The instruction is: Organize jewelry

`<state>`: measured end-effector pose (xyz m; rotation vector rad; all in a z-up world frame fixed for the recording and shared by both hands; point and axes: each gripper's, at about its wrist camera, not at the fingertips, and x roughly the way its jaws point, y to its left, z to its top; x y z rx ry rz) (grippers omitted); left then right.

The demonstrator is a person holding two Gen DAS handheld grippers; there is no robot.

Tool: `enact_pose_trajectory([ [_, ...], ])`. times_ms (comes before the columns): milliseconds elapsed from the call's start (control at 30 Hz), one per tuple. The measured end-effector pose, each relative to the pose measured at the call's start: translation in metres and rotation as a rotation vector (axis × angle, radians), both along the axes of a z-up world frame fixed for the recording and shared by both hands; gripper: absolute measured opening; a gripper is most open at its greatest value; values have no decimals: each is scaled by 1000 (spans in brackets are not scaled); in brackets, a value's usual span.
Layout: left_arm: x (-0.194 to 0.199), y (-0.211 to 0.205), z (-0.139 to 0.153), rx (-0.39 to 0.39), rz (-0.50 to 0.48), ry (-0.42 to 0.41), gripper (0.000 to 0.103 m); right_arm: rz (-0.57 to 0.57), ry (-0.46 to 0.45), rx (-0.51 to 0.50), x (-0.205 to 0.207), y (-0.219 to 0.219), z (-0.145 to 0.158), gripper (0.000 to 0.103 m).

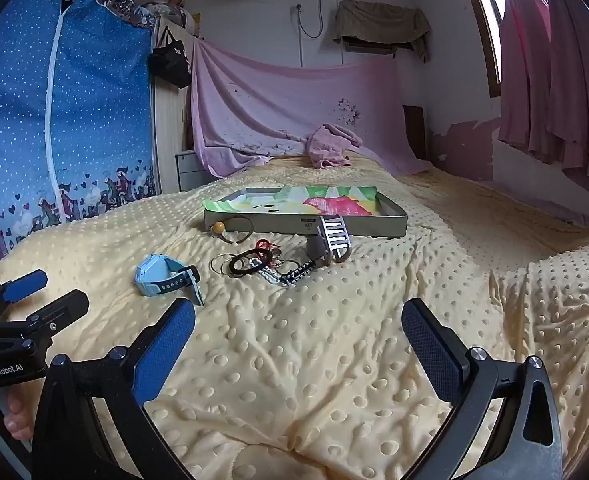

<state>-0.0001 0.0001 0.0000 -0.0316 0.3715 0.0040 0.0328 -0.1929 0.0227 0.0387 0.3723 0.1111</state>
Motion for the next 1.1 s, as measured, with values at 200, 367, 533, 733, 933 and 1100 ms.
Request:
enact_pose_trajectory([
  [200,-1,-2,0,-4,-7,4,103,0,-1,3,0,0,0,102],
  [367,2,1,0,-7,-6,8,103,0,1,4,0,-1,0,102],
  [533,2,2,0,-18,-3,12,103,0,2,5,0,-1,0,102],
  [733,2,2,0,-20,-3,13,103,0,2,6,0,-1,-1,102],
  [933,2,2,0,-19,-2,12,103,0,1,7,0,-1,-1,102],
  [1100,2,2,0,-19,-1,12,103,0,2,7,0,-1,-1,102],
])
